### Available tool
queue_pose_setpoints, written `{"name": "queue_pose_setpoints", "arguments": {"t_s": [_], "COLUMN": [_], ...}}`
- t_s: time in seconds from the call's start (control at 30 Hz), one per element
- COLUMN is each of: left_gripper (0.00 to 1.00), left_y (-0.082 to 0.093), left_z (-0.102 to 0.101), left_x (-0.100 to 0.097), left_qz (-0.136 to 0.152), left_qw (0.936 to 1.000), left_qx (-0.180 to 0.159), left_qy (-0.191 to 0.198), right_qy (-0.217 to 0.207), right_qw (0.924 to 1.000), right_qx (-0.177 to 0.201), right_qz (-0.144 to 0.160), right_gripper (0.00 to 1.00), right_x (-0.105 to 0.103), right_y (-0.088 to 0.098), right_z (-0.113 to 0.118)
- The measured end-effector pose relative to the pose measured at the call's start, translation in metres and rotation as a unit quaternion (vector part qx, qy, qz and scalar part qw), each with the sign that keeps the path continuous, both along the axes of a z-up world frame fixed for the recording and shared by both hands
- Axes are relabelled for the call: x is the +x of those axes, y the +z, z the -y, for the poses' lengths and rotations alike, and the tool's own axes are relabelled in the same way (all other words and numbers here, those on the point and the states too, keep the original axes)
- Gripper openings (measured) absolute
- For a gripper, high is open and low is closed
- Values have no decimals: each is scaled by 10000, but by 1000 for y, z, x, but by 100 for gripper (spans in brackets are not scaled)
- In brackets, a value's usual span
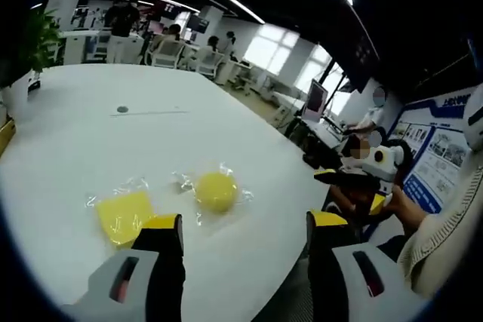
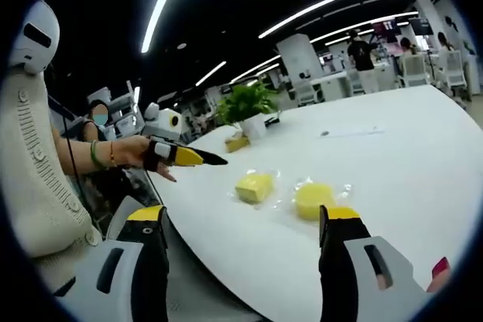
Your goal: Compare the silicone blocks by pressing each to a similar depth, holding the contact briefly, and releasing to observe deformation and rebound differences across the visible hardness samples.
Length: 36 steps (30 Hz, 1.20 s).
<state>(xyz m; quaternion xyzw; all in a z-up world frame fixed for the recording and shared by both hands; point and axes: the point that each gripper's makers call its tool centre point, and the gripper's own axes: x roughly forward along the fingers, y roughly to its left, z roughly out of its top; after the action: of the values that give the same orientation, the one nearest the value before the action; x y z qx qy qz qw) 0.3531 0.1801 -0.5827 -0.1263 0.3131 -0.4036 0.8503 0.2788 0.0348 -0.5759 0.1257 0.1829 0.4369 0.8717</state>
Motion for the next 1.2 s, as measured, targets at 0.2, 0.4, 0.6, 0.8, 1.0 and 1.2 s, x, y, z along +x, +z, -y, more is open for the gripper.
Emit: {"name": "queue_pose_setpoints", "arguments": {"t_s": [0.2,0.4,0.6,0.8,1.0,1.2], "left_gripper": [62,63,67,65,64,63], "left_y": [6,-2,-28,-50,-75,-92], "left_z": [16,16,16,23,33,40], "left_x": [22,56,74,83,91,101], "left_qz": [-307,-726,-907,-1128,-1338,-1543], "left_qw": [9976,9866,9852,9845,9842,9815], "left_qx": [-576,-1187,-1043,-891,-659,-606], "left_qy": [215,852,1011,1001,950,953], "right_qy": [-70,-120,-210,-375,-516,-516], "right_qw": [9999,9998,9996,9986,9977,9975], "right_qx": [45,71,121,263,380,401], "right_qz": [-56,-121,-175,-277,-236,-285], "right_gripper": [75,74,74,73,71,69], "right_x": [4,7,9,12,18,21], "right_y": [-2,-7,-11,-12,-7,-8], "right_z": [3,1,3,9,13,15]}}
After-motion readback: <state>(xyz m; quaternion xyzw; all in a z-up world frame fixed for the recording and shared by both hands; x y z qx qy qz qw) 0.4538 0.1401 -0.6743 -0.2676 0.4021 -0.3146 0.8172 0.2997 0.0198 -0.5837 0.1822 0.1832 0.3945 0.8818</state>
